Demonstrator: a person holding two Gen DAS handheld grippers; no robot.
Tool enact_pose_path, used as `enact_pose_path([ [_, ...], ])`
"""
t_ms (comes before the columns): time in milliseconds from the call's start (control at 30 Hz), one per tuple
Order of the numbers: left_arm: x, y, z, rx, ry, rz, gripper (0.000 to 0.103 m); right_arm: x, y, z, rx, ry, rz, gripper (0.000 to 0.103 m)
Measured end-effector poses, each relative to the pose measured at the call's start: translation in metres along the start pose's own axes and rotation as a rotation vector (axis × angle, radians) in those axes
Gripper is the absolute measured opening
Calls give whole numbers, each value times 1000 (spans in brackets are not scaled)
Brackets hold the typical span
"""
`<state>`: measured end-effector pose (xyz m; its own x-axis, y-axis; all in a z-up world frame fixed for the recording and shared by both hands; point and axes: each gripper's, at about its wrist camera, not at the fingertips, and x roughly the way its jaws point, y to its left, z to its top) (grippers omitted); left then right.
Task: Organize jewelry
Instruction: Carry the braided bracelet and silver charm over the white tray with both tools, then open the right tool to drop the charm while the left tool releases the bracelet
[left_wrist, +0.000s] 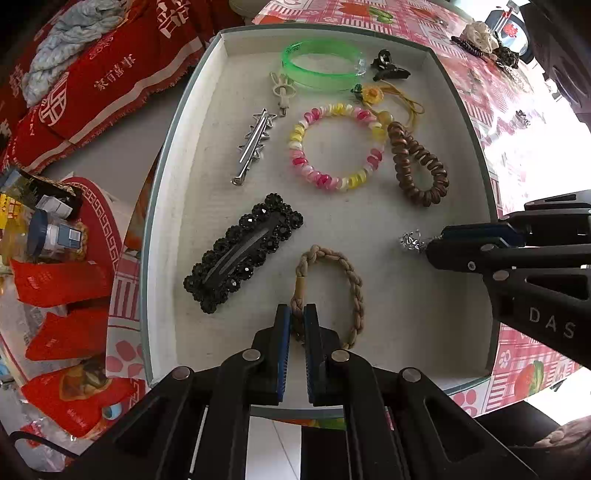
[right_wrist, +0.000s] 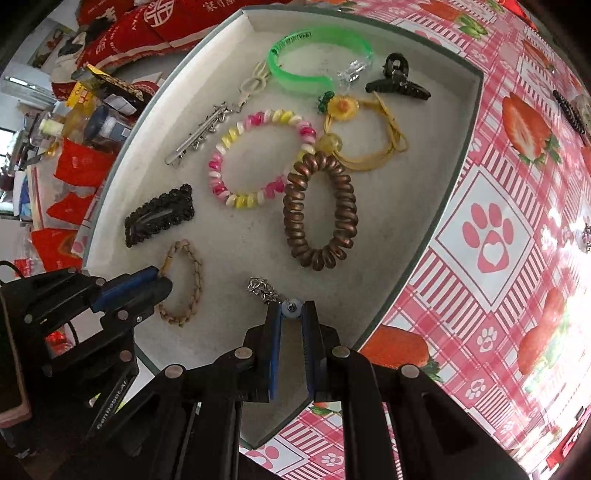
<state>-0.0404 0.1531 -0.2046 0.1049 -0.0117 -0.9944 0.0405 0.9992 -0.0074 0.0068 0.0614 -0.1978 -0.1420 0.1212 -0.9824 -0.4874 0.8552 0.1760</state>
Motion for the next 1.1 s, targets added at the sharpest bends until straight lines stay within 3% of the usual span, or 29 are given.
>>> enact_pose_path([
  [300,-3,-1,1,-6,8,9,13,-2,2,1,-9,4,-9,15],
  [500,-5,2,2,-14,7,14,13,-8,2,1,-12,-13,-3,33],
  [1100,-9,0,2,-16,-21,27,14,-63,-8,-3,40,-116,-7,34],
])
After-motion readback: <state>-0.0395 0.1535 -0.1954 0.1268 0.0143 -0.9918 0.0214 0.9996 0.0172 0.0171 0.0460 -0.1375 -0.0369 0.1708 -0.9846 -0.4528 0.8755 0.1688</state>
